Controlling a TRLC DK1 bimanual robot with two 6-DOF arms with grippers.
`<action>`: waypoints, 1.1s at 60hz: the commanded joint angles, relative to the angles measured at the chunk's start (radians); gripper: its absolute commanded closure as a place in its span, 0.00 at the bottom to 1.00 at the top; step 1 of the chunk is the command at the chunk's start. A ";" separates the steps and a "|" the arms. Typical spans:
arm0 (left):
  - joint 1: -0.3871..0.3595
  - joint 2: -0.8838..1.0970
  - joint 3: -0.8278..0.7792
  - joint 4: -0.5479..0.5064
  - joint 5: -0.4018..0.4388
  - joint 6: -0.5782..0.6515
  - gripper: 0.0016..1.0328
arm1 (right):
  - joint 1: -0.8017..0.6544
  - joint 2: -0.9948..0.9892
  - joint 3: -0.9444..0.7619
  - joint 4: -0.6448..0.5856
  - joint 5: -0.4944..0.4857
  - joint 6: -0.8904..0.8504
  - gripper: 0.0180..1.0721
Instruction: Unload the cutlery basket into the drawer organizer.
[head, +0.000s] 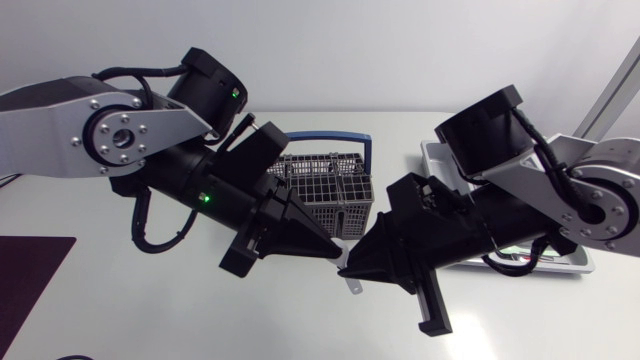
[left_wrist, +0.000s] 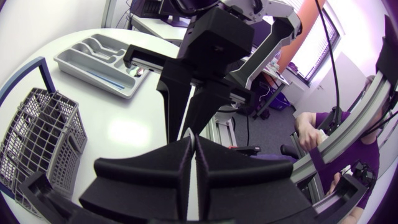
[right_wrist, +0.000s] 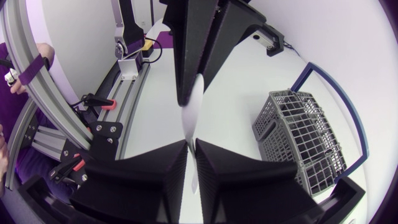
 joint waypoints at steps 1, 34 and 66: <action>0.006 0.018 0.033 -0.004 0.006 0.016 0.97 | 0.006 0.006 -0.022 -0.015 0.004 -0.004 0.91; 0.049 0.046 0.068 0.219 -0.250 -0.250 0.05 | -0.457 -0.063 -0.102 -0.130 0.077 -0.252 0.92; 0.110 0.056 0.041 0.251 -0.555 -0.322 0.05 | -1.034 -0.063 -0.255 0.160 0.238 -0.600 0.92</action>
